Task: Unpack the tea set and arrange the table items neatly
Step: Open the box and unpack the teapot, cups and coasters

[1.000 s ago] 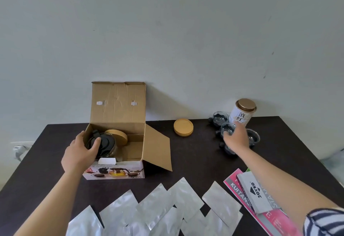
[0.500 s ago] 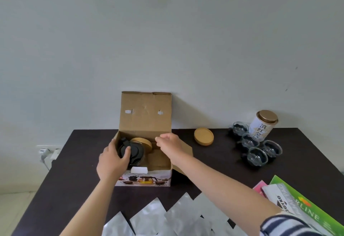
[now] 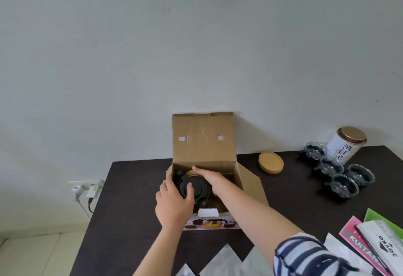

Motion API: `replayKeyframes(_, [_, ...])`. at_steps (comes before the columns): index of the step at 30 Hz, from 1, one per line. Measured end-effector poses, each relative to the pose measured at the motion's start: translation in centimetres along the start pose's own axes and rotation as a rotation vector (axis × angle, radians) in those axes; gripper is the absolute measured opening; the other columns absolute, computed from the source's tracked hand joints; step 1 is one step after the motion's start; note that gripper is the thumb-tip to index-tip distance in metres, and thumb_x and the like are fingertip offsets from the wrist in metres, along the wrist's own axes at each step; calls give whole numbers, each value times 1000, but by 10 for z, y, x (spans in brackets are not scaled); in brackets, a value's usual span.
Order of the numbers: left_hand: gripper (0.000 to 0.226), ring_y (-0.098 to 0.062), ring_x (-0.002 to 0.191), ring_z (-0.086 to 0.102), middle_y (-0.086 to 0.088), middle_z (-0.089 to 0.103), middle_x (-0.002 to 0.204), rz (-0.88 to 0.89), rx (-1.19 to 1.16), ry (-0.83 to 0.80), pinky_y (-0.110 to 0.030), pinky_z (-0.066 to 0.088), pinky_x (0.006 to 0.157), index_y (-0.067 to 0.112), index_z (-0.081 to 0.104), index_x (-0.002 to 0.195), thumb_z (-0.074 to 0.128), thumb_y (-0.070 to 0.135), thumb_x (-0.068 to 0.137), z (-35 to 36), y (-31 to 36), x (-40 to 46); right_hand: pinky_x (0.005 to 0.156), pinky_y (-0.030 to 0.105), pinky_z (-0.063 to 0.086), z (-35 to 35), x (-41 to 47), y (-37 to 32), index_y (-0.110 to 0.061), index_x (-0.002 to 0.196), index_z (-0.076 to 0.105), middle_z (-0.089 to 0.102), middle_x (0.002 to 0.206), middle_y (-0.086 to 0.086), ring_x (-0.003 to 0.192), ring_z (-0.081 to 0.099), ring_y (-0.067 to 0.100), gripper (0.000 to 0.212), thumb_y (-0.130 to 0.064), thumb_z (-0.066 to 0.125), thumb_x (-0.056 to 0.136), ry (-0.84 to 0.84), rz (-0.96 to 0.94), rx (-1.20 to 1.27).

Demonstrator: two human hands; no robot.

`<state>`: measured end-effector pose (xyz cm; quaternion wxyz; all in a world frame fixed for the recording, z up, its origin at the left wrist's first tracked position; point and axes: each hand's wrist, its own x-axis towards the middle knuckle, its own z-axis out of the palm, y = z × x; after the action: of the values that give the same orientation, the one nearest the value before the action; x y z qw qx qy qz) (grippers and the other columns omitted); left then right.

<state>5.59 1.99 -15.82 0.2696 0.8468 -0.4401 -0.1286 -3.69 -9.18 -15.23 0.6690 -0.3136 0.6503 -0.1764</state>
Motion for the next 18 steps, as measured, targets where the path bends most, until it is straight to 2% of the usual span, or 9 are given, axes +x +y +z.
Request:
replayKeyframes(2, [70, -28, 122, 45, -7, 45, 138, -2, 0, -5, -41, 50, 81, 20, 26, 143, 46, 57, 87, 0, -1, 1, 83, 36, 48, 4, 2, 2, -6, 135, 42, 57, 122, 15, 99, 58, 28, 94, -46, 86, 62, 28, -2, 54])
replayKeyframes(3, [70, -28, 122, 46, -7, 46, 138, -1, 1, -6, -41, 51, 81, 20, 26, 143, 46, 57, 86, 0, -1, 1, 83, 37, 50, 6, 3, 3, -6, 135, 42, 58, 120, 15, 97, 58, 27, 97, -44, 88, 58, 49, -6, 79])
replayKeyframes(5, [70, -28, 121, 46, -7, 46, 138, 7, 2, -8, -41, 52, 80, 20, 27, 143, 46, 57, 86, -1, -1, 2, 93, 42, 50, 7, 3, 5, -8, 136, 39, 57, 121, 14, 106, 58, 30, 107, -44, 91, 51, 89, -33, 111])
replayKeyframes(7, [69, -28, 120, 46, -7, 46, 137, 11, -2, -4, -40, 50, 80, 19, 27, 142, 46, 56, 86, -1, -1, 3, 97, 43, 48, 4, 0, 5, -7, 138, 37, 56, 123, 14, 109, 57, 31, 112, -45, 91, 48, 112, -60, 134])
replayKeyframes(10, [68, -28, 118, 48, -8, 48, 135, 7, -1, 1, -40, 50, 78, 18, 30, 141, 47, 54, 86, -2, 0, 5, 86, 37, 45, -12, -10, 4, -4, 136, 38, 57, 125, 13, 109, 56, 28, 105, -46, 88, 54, 131, -96, 146])
replayKeyframes(12, [69, -29, 117, 49, -9, 48, 134, 7, 7, 0, -40, 50, 78, 17, 30, 141, 47, 54, 86, -2, 1, 4, 80, 36, 43, -24, -16, 5, -6, 136, 40, 57, 127, 11, 105, 58, 26, 100, -49, 86, 58, 118, -108, 72])
replayKeyframes(15, [69, -29, 116, 49, -10, 48, 134, 14, 19, 1, -39, 50, 77, 16, 30, 141, 46, 55, 86, -1, 2, 3, 85, 39, 43, -29, -20, 4, -9, 142, 33, 51, 136, 11, 113, 55, 28, 107, -54, 84, 60, 72, -87, -41])
replayKeyframes(18, [69, -29, 116, 49, -9, 48, 134, 24, 19, 5, -38, 50, 77, 16, 29, 141, 46, 55, 87, 0, 3, 3, 105, 43, 35, -25, -19, 1, -10, 149, 21, 34, 150, 12, 133, 38, 32, 110, -55, 79, 67, 33, -75, -83])
